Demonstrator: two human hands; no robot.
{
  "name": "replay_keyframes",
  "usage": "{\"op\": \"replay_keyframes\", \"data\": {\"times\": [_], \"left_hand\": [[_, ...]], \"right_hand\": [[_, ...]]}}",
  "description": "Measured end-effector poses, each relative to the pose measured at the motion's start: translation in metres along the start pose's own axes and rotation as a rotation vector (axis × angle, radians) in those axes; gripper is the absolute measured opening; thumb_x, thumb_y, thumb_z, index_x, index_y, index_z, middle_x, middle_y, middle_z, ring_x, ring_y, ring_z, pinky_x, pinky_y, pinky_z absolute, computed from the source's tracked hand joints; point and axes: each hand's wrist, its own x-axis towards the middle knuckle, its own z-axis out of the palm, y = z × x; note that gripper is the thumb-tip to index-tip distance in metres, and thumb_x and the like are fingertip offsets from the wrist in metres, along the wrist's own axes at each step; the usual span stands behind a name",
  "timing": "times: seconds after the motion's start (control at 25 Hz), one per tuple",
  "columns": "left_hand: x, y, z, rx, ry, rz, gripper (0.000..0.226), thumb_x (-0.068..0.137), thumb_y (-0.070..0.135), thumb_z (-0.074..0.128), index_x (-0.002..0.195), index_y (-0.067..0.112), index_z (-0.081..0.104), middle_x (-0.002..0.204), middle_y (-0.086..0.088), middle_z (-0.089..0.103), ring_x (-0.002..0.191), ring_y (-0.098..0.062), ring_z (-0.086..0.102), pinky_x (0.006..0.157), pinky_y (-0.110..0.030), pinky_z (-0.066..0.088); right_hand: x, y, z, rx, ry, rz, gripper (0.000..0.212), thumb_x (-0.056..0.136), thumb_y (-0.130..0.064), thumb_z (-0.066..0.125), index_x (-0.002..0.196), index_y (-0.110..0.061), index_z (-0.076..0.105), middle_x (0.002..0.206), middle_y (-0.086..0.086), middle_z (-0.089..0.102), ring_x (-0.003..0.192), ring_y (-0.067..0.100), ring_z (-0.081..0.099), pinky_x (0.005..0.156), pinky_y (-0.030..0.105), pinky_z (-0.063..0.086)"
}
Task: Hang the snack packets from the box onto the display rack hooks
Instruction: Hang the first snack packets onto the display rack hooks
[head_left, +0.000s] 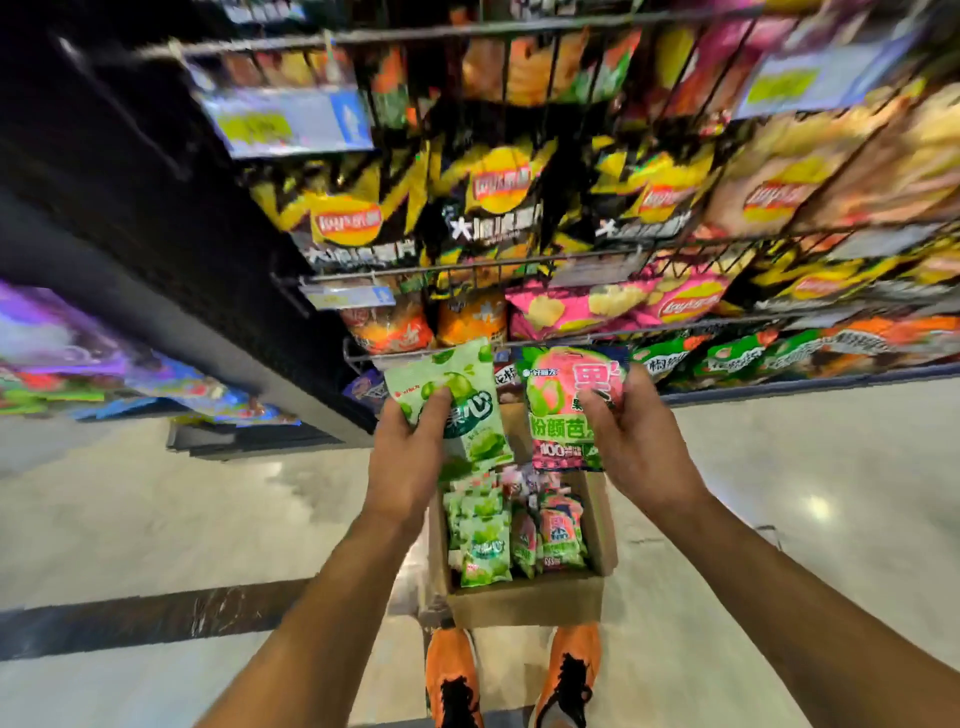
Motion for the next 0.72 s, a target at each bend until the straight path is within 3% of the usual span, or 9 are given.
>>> {"op": "replay_keyframes", "data": {"times": [0.12,0.2,0.28,0.36,0.44,0.52,0.56,0.64,0.72], "left_hand": [[-0.029,0.095,-0.019,0.041,0.008,0.219,0.01,0.101,0.035,0.066,0.109,0.03,0.068,0.103,0.015,0.075,0.1,-0.008,0.071,0.092,-0.041,0.057],[-0.056,0.155,-0.033,0.02,-0.006,0.327,0.019,0.102,0.032,0.065,0.118,0.024,0.067,0.109,0.012,0.074,0.094,0.003,0.069,0.083,-0.021,0.054],[-0.084,0.206,-0.047,0.022,-0.033,0.392,0.025,0.102,0.034,0.064,0.12,0.016,0.065,0.11,0.007,0.071,0.09,-0.001,0.065,0.069,-0.007,0.049],[-0.105,0.245,-0.056,0.012,-0.052,0.473,0.033,0.101,0.038,0.064,0.128,0.017,0.063,0.121,0.005,0.071,0.106,-0.009,0.066,0.081,-0.014,0.052],[-0.136,0.291,-0.068,-0.024,-0.052,0.54,0.054,0.096,0.051,0.067,0.137,0.017,0.059,0.137,-0.001,0.068,0.124,-0.016,0.064,0.099,-0.032,0.054],[-0.164,0.332,-0.08,-0.016,-0.055,0.588,0.075,0.086,0.068,0.066,0.141,0.019,0.056,0.145,-0.003,0.062,0.132,-0.02,0.06,0.109,-0.047,0.051],[-0.179,0.351,-0.087,-0.021,-0.055,0.615,0.073,0.084,0.072,0.066,0.137,0.022,0.058,0.141,-0.004,0.065,0.129,-0.022,0.062,0.107,-0.052,0.052],[-0.2,0.387,-0.1,-0.024,-0.033,0.686,0.059,0.082,0.072,0.065,0.118,0.026,0.065,0.122,-0.004,0.072,0.116,-0.026,0.068,0.1,-0.057,0.054],[-0.223,0.421,-0.113,-0.013,0.004,0.748,0.041,0.09,0.062,0.065,0.106,0.024,0.066,0.108,-0.001,0.073,0.106,-0.025,0.069,0.098,-0.055,0.054]], "right_hand": [[-0.003,-0.088,-0.049,0.063,0.045,-0.112,0.021,0.102,-0.031,0.053,0.101,-0.013,0.042,0.085,0.005,0.058,0.073,0.022,0.055,0.066,0.038,0.043],[-0.009,-0.145,-0.081,0.064,0.102,-0.185,0.021,0.101,-0.032,0.054,0.102,-0.013,0.044,0.089,0.009,0.061,0.078,0.024,0.059,0.069,0.035,0.044],[-0.019,-0.197,-0.111,0.069,0.157,-0.243,0.02,0.101,-0.035,0.055,0.102,-0.017,0.046,0.09,0.001,0.062,0.083,0.012,0.061,0.072,0.033,0.047],[-0.028,-0.241,-0.133,0.084,0.196,-0.308,0.023,0.1,-0.037,0.054,0.101,-0.015,0.047,0.086,-0.004,0.058,0.078,-0.002,0.057,0.073,0.029,0.046],[-0.041,-0.286,-0.155,0.065,0.242,-0.356,0.03,0.099,-0.042,0.054,0.1,-0.014,0.047,0.086,0.007,0.058,0.081,0.013,0.058,0.076,0.038,0.047],[-0.055,-0.331,-0.175,0.054,0.259,-0.416,0.024,0.1,-0.036,0.056,0.094,-0.016,0.045,0.083,0.009,0.055,0.077,0.018,0.053,0.074,0.035,0.046],[-0.063,-0.353,-0.184,0.05,0.262,-0.439,0.022,0.1,-0.031,0.057,0.091,-0.017,0.043,0.08,0.004,0.053,0.073,0.014,0.051,0.071,0.03,0.044],[-0.076,-0.393,-0.202,0.078,0.276,-0.478,0.024,0.099,-0.03,0.058,0.093,-0.013,0.042,0.08,-0.004,0.053,0.071,0.011,0.049,0.069,0.035,0.042],[-0.087,-0.428,-0.217,0.075,0.284,-0.528,0.026,0.1,-0.032,0.057,0.094,-0.014,0.039,0.08,-0.01,0.049,0.068,0.005,0.044,0.068,0.035,0.038]]}}
